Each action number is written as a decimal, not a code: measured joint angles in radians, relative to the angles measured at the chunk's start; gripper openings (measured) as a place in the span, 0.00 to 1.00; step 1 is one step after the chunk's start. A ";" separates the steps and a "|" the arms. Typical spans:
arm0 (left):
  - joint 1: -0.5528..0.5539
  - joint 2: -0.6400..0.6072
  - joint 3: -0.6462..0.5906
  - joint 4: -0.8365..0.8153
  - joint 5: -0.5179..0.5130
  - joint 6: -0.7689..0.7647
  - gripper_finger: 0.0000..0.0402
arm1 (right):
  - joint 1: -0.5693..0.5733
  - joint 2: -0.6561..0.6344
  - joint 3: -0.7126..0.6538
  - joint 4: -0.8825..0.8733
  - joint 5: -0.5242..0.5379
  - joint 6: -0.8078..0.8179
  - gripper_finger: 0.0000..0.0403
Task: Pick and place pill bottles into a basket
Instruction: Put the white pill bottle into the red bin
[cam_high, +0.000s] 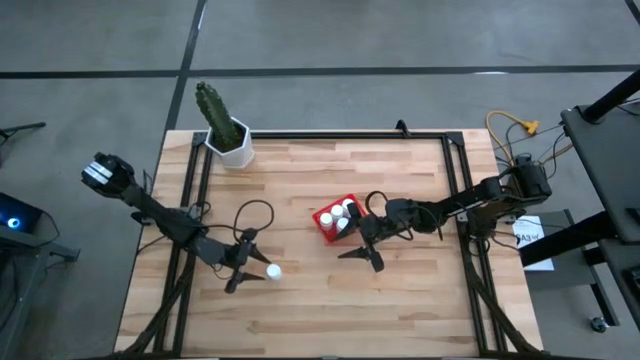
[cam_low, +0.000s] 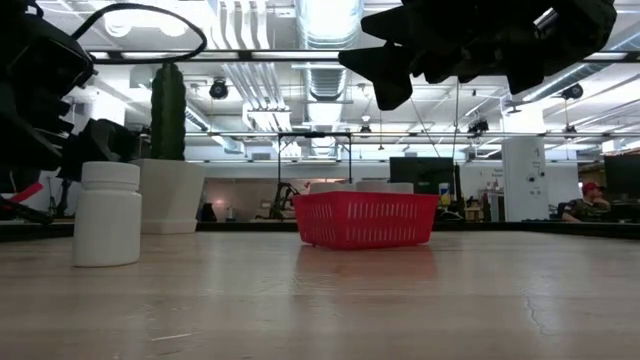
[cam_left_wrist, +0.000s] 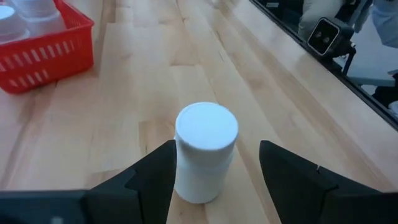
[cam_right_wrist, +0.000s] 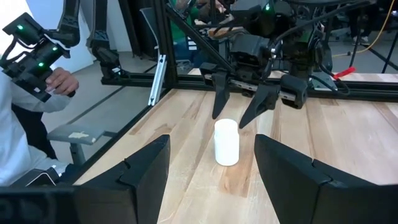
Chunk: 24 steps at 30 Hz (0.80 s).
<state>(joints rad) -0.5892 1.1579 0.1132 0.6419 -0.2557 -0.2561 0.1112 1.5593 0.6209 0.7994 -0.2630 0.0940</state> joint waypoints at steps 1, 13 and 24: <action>0.000 0.014 0.002 0.015 0.000 0.002 0.53 | 0.000 0.000 0.000 0.000 0.000 0.000 0.56; 0.000 0.113 0.004 0.076 -0.041 -0.022 0.53 | 0.000 0.000 0.000 0.000 0.000 0.003 0.56; 0.000 0.143 0.004 0.135 -0.057 -0.018 0.53 | 0.000 0.000 0.000 0.000 0.000 0.003 0.56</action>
<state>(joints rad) -0.5892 1.3009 0.1177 0.7770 -0.3122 -0.2738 0.1112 1.5592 0.6209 0.7993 -0.2627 0.0967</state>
